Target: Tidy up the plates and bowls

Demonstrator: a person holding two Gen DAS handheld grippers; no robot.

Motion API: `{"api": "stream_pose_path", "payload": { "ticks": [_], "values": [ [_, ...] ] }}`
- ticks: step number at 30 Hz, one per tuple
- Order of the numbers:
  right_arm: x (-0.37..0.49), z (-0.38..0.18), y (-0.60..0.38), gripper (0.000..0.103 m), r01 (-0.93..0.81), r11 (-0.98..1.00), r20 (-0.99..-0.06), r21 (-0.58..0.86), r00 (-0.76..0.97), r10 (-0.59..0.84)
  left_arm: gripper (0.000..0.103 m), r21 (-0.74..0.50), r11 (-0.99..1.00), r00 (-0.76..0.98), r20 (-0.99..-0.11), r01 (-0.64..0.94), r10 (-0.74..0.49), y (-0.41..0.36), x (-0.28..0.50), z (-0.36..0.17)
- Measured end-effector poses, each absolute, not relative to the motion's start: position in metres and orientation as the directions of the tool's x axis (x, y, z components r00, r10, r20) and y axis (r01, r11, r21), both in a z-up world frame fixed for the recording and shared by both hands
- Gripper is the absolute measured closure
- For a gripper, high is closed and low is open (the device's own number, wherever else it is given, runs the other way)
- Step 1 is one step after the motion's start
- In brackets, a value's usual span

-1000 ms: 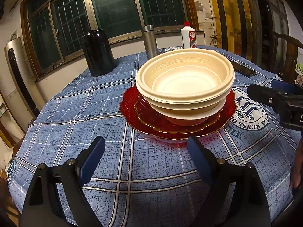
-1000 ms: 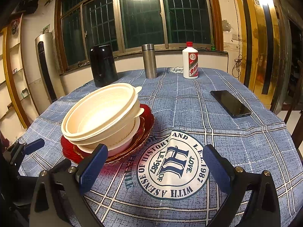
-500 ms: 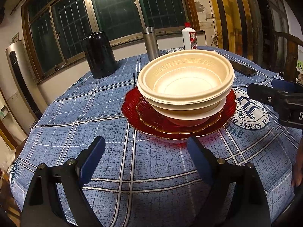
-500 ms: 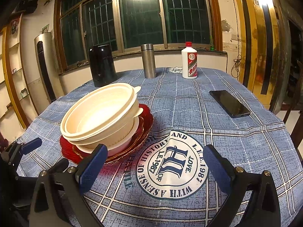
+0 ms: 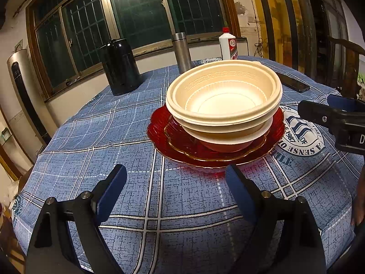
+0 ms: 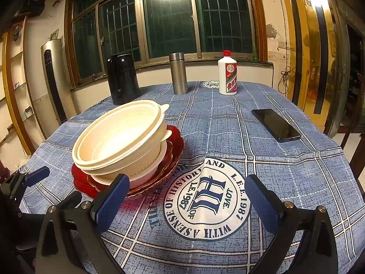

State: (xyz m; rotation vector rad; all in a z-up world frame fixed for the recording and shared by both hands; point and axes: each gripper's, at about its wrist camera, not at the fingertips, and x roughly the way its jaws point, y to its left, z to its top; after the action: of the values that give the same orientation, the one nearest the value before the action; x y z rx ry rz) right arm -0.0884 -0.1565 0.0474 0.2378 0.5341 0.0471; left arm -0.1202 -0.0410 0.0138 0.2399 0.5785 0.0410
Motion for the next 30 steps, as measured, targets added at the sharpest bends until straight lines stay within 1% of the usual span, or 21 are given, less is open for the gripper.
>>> {"api": "stream_pose_path", "payload": {
  "ticks": [30],
  "values": [
    [-0.0900, 0.0479, -0.1571, 0.001, 0.024, 0.972, -0.503, 0.232, 0.859, 0.099, 0.014, 0.235, 0.972, 0.846, -0.522, 0.021, 0.108, -0.0394, -0.1219, 0.0170]
  ]
}}
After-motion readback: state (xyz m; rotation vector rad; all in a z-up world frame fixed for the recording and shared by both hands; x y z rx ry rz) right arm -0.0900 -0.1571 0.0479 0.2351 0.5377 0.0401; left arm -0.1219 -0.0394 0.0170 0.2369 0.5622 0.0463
